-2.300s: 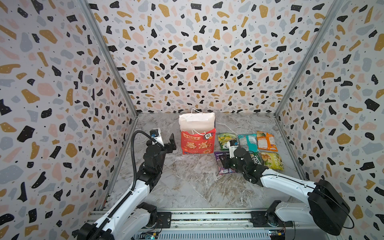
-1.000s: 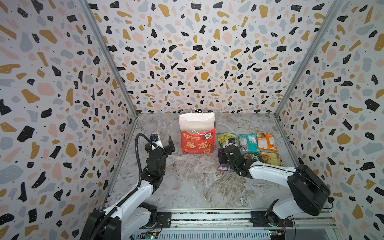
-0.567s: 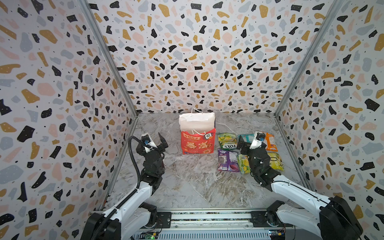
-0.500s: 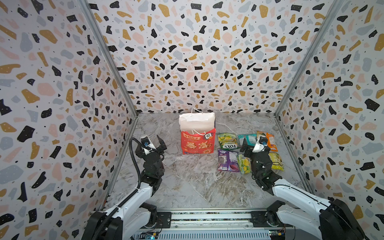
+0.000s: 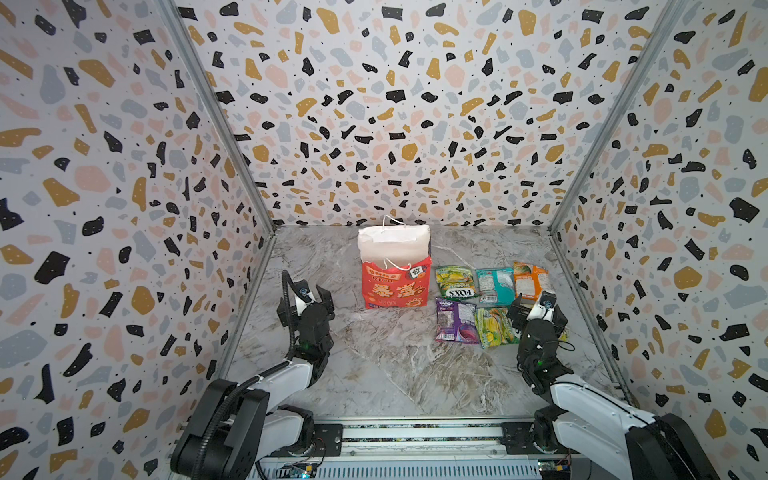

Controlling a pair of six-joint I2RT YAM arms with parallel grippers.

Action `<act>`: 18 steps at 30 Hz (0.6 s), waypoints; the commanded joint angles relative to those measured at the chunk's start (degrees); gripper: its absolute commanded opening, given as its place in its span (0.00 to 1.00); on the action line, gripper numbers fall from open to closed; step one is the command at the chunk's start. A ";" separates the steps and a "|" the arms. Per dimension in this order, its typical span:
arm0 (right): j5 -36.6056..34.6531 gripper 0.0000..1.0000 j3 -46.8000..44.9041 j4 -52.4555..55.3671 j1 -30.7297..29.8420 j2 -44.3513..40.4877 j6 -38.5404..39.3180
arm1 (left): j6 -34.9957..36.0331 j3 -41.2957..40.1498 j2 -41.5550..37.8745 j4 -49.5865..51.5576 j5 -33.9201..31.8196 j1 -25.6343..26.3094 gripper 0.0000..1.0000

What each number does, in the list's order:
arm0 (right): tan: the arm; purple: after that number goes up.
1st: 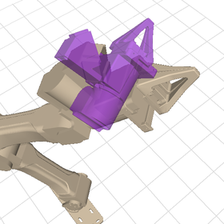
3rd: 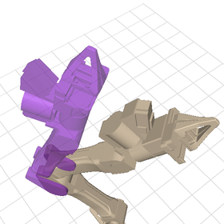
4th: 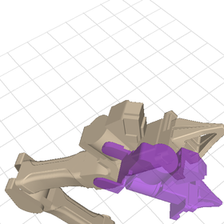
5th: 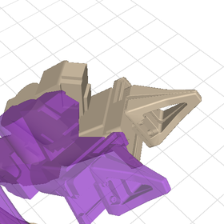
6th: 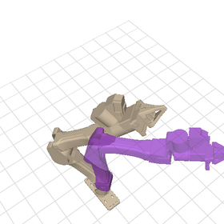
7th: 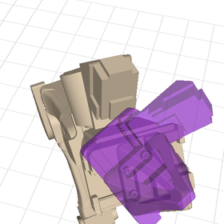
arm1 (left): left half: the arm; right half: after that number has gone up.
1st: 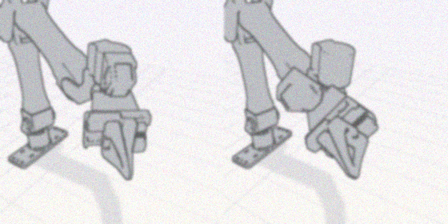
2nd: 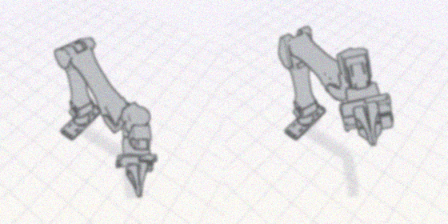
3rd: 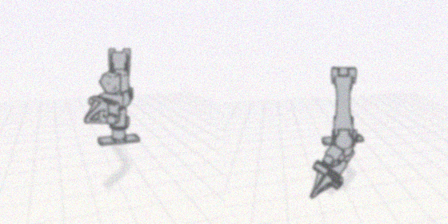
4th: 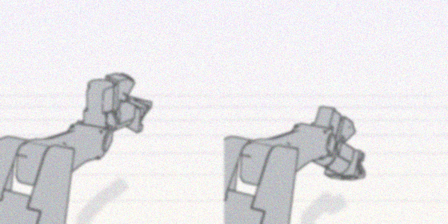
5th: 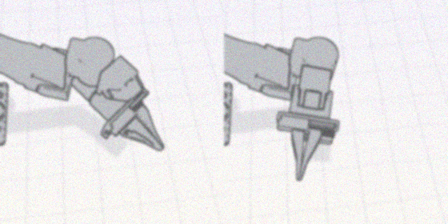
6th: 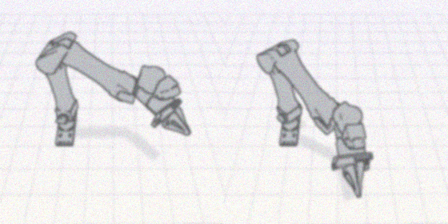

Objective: Take the snacks out of the paper bag
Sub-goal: Reset both arms

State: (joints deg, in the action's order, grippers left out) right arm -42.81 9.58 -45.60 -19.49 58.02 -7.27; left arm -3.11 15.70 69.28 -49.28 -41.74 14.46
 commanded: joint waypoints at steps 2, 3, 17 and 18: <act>0.79 0.99 -1.49 -9.12 0.76 5.13 -1.78 | 5.17 0.46 1.33 -10.01 4.37 -0.43 1.00; 1.70 0.99 -2.33 -11.63 0.76 5.94 -1.36 | 5.84 -0.35 1.87 -12.81 5.99 -0.69 1.00; -0.94 1.00 0.16 -17.86 5.89 15.92 -1.33 | 7.14 -0.24 10.91 -22.29 8.64 -3.03 1.00; -0.08 1.00 0.15 -18.19 5.95 16.07 -0.90 | 7.09 -0.37 10.40 -22.25 8.98 -3.03 1.00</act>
State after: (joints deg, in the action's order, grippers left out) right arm -42.13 7.51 -63.51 -14.39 74.13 -7.44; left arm 3.86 14.92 80.27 -65.30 -33.34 11.94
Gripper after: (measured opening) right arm 0.997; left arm 0.997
